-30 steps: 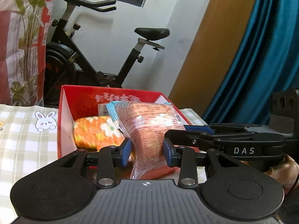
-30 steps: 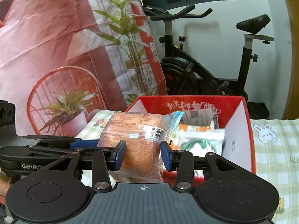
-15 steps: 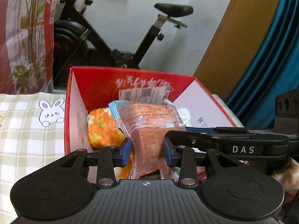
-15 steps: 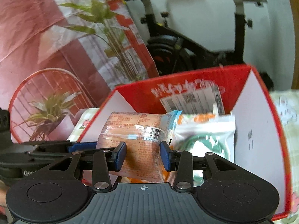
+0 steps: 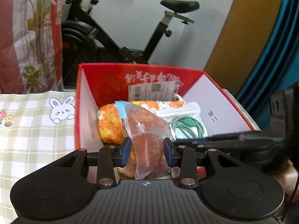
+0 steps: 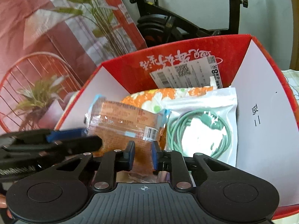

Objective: Organize soft objects
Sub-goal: 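Lower the bread roll into the red box and open both grippers, then move both grippers to the black eye mask and close on it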

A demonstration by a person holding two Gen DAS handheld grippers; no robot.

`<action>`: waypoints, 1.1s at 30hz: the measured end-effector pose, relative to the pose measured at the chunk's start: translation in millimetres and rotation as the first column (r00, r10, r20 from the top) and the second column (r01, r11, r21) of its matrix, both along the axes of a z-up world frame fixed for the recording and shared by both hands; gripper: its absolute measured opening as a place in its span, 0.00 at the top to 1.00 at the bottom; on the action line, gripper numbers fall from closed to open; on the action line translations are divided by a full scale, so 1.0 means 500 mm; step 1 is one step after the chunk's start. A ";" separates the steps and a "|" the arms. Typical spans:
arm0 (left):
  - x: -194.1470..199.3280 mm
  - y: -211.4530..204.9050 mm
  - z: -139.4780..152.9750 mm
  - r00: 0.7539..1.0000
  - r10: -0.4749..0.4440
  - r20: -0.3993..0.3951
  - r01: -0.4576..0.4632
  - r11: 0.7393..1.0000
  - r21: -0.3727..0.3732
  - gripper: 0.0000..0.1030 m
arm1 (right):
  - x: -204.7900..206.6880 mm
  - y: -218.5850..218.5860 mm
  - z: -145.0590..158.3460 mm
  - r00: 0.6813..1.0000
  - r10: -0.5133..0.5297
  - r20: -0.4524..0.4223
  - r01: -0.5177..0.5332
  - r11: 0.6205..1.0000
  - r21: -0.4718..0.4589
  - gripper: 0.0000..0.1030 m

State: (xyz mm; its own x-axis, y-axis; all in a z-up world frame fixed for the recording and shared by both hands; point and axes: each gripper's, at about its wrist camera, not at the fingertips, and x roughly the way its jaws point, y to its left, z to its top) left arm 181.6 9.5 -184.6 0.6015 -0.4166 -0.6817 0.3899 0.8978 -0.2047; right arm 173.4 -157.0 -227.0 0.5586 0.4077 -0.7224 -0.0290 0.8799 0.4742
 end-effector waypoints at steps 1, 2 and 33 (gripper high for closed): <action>-0.002 0.004 0.003 1.000 0.011 0.006 -0.011 1.000 -0.006 0.62 | 0.002 0.004 -0.002 1.000 0.006 -0.005 -0.006 1.000 -0.002 0.93; -0.004 0.006 0.007 1.000 0.023 0.014 -0.023 1.000 -0.005 0.63 | 0.002 0.008 -0.002 1.000 0.008 -0.010 -0.009 1.000 -0.005 0.93; -0.209 0.022 0.040 0.995 0.038 0.096 -0.042 0.998 0.040 0.34 | -0.239 -0.025 0.144 0.980 0.003 0.201 0.032 0.985 -0.170 0.67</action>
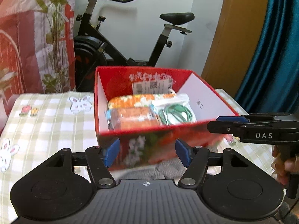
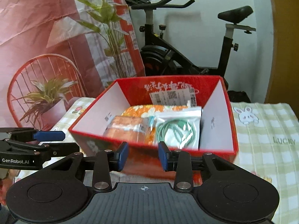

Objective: Organize soft objects
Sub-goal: 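Move both grippers to the black eye mask and close on it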

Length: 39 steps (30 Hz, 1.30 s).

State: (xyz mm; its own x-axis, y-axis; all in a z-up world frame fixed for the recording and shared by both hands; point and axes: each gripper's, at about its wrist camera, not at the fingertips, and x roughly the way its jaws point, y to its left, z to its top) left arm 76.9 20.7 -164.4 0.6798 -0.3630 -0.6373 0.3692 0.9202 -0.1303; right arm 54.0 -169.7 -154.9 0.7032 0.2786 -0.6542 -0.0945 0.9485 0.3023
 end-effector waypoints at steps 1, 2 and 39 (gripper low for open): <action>-0.008 0.002 -0.007 1.000 0.001 -0.006 -0.001 1.000 -0.002 0.34 | -0.009 0.001 -0.005 1.000 -0.001 -0.003 0.001 1.000 -0.002 0.67; -0.018 0.004 -0.016 1.000 0.004 -0.014 -0.004 1.000 -0.004 0.34 | -0.019 0.002 -0.011 1.000 -0.003 -0.009 0.002 1.000 -0.005 0.67; -0.088 0.082 -0.192 0.950 0.176 -0.258 -0.211 0.970 -0.117 0.34 | -0.118 0.010 -0.204 0.980 0.016 -0.196 -0.003 0.998 0.067 0.54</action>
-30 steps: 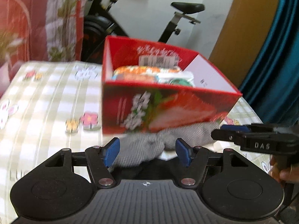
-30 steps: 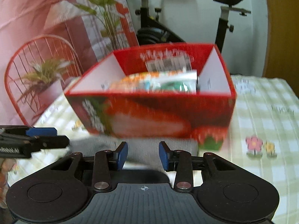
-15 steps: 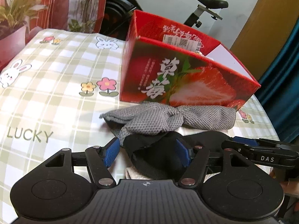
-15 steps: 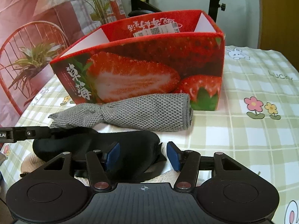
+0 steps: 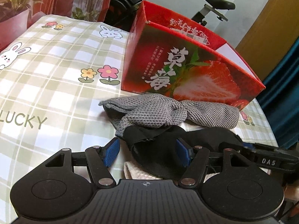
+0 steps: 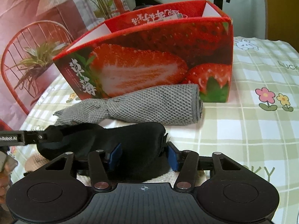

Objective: Organize soft objects
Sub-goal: 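Move both grippers to the black eye mask and close on it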

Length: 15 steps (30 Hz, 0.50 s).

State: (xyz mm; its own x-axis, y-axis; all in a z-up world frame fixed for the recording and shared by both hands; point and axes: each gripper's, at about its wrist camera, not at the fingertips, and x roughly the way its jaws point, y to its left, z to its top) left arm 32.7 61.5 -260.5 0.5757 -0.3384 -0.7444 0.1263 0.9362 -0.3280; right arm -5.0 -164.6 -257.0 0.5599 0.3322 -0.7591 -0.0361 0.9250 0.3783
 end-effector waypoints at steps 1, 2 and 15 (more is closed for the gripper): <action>0.001 -0.004 -0.002 1.000 -0.006 -0.004 0.006 1.000 0.001 0.34 | 0.000 -0.001 0.002 1.000 -0.004 0.005 0.004 1.000 0.004 0.55; 0.000 -0.006 -0.003 1.000 -0.013 -0.008 0.013 1.000 0.001 0.34 | -0.001 -0.002 0.004 1.000 -0.009 0.009 0.009 1.000 0.006 0.57; -0.012 0.006 0.013 0.999 0.034 0.042 -0.033 0.999 -0.018 0.34 | -0.005 0.004 0.022 0.999 0.027 0.036 -0.026 0.999 -0.021 0.80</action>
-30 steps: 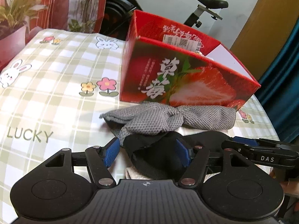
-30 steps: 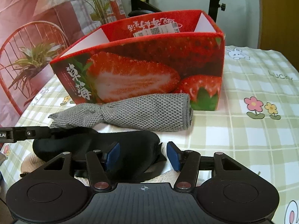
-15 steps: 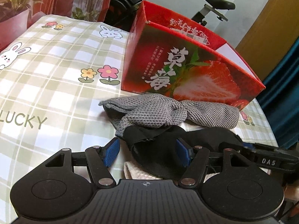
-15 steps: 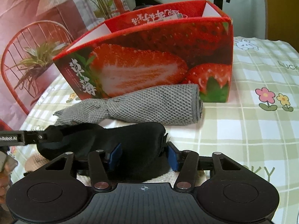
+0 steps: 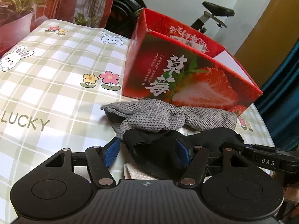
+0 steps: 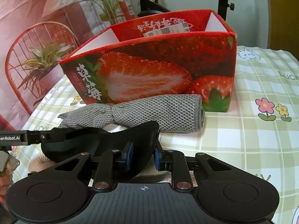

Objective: Organize soft objects
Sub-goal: 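Move both grippers to the black eye mask and close on it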

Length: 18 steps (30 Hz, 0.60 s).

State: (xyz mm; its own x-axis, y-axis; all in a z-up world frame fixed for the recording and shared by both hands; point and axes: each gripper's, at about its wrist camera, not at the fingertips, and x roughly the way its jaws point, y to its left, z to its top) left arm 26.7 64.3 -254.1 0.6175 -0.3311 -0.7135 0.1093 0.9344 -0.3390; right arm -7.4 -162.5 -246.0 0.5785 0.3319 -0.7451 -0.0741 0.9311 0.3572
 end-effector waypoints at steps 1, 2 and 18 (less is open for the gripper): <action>-0.002 0.002 0.000 1.000 0.005 -0.001 -0.005 1.000 -0.002 0.34 | -0.002 0.000 0.002 1.000 0.004 0.002 -0.004 1.000 -0.002 0.81; -0.004 0.004 -0.001 1.000 0.010 -0.004 -0.010 1.000 -0.005 0.34 | -0.003 0.001 0.003 1.000 0.007 0.005 -0.007 1.000 -0.003 0.81; -0.019 0.012 -0.005 1.000 0.001 -0.018 -0.002 0.998 -0.055 0.39 | -0.017 -0.002 0.028 0.999 0.013 0.053 -0.014 1.000 0.010 0.86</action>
